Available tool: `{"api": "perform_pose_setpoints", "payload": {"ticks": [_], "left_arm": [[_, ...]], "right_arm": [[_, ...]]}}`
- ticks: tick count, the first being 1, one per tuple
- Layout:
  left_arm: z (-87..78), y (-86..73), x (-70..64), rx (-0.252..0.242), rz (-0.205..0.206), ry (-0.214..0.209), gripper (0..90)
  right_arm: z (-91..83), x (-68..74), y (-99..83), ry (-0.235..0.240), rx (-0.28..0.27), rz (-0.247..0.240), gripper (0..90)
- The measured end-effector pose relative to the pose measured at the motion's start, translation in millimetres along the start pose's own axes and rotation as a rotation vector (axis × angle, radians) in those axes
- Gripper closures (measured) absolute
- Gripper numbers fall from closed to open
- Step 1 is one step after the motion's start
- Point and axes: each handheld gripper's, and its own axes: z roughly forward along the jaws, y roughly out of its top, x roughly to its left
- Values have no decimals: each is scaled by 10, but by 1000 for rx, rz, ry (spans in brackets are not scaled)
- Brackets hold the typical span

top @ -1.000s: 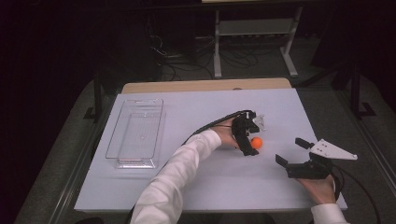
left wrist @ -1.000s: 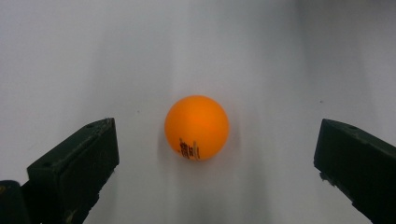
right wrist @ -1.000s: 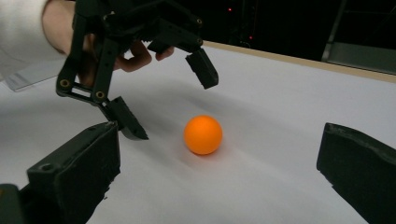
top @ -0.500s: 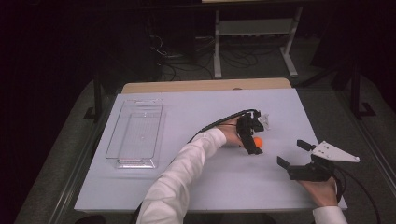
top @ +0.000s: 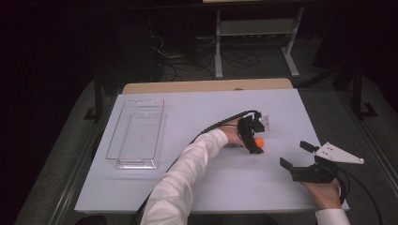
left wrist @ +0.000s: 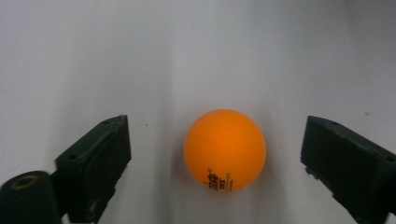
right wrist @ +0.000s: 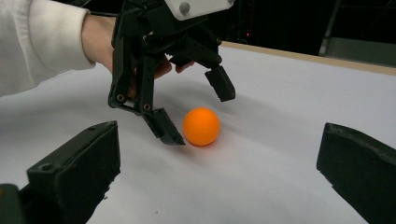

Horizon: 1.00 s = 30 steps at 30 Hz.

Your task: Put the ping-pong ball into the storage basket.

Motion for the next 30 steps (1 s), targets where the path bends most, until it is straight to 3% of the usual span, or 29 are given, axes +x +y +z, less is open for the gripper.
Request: {"api": "perform_pose_setpoints", "payload": {"ticks": [7,12,30], "left_arm": [[35,-35,18,26,-5,6,147],[60,-37,8,39,4,-6,218],[55,-14,-25,35,24,-10,417]], "right_arm": [[0,13,5,2,3,-8,0],[-6,6,2,0,2,-9,0],[-13,6,-4,3,0,-5,0]]}}
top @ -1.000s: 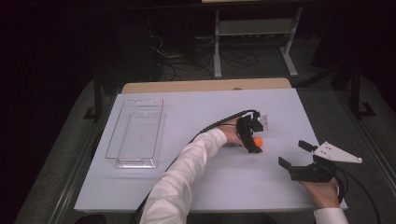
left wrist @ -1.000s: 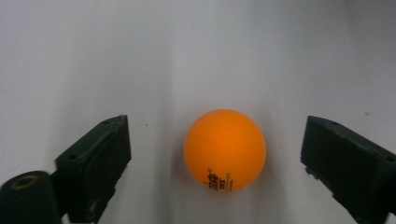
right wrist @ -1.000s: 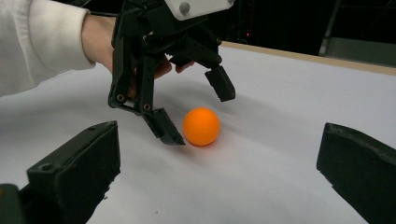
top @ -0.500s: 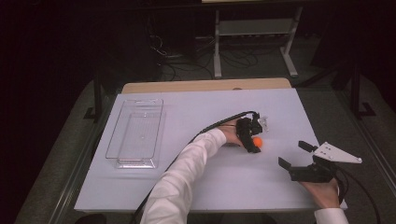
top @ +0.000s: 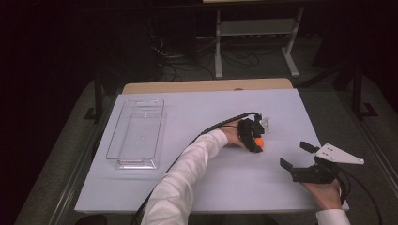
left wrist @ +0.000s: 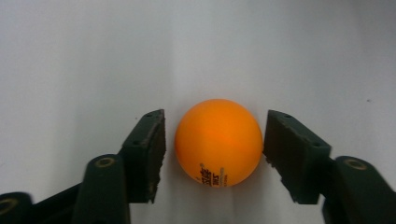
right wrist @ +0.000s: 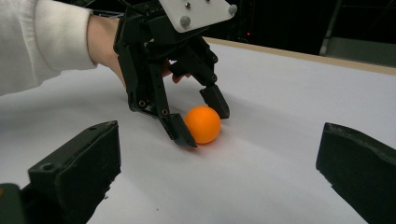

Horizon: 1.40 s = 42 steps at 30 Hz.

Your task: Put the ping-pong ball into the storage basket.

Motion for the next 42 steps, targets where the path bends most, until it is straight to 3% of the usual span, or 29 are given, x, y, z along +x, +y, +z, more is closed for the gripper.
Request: {"api": "perform_pose_setpoints", "payload": {"ticks": [5,19,42], "left_arm": [[4,6,-17,3,19,-10,502],[-60,25,-20,-16,15,-4,507],[-413,69,-72,-57,19,10,507]], "right_arm": [[-3,-2,-4,-3,-5,-2,0],[33,23,-16,9,11,-4,0],[86,-24,-58,8,28,17,0]]}}
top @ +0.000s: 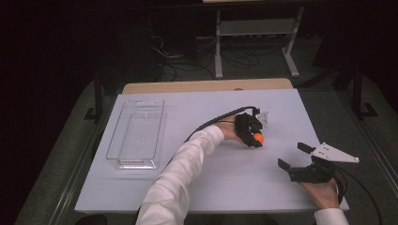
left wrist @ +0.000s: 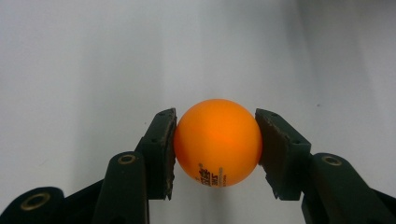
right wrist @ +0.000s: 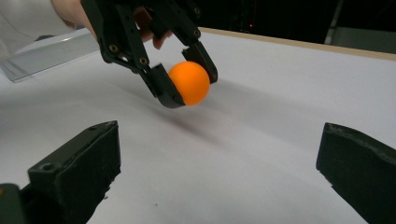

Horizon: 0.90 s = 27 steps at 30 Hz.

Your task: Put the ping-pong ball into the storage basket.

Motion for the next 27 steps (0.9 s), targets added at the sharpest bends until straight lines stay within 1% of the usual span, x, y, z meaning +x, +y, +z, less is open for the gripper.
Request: {"api": "perform_pose_setpoints", "payload": {"ticks": [4,8,16,21,27], "left_arm": [[-83,8,-14,1,12,9,507],[-145,8,-28,-2,9,7,507],[-301,31,-77,-4,25,20,507],[-384,15,-89,-2,16,25,507],[-470,7,-115,5,21,29,507]], "right_arm": [[7,0,-1,3,-6,3,0],[8,5,1,3,-15,10,0],[17,-13,-9,3,-24,16,0],[16,-19,-13,3,-31,18,0],[18,-18,-12,1,-32,15,0]]}}
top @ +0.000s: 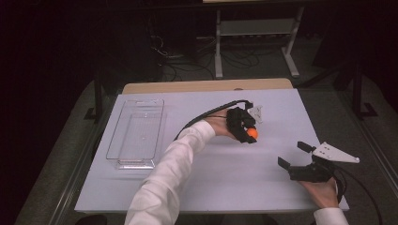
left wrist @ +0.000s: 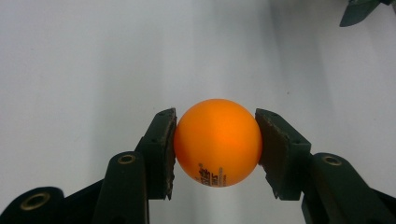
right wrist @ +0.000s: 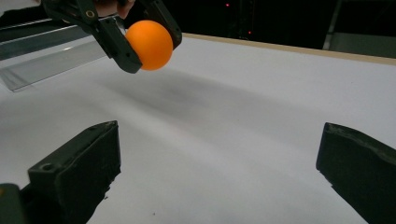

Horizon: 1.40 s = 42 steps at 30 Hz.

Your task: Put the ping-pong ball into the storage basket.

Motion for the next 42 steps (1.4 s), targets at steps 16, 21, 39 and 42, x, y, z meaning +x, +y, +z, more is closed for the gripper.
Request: {"api": "perform_pose_setpoints", "payload": {"ticks": [16,21,39,42], "left_arm": [[-319,-178,-57,-10,-39,54,506],[-448,-242,-87,-17,-54,74,505],[-679,-447,-142,-23,-85,113,506],[-722,-471,-151,-15,-85,122,506]], "right_arm": [[-9,3,-3,2,3,-11,0],[4,17,0,2,8,-15,0],[17,35,6,5,12,-18,0],[25,36,9,6,13,-21,0]]}}
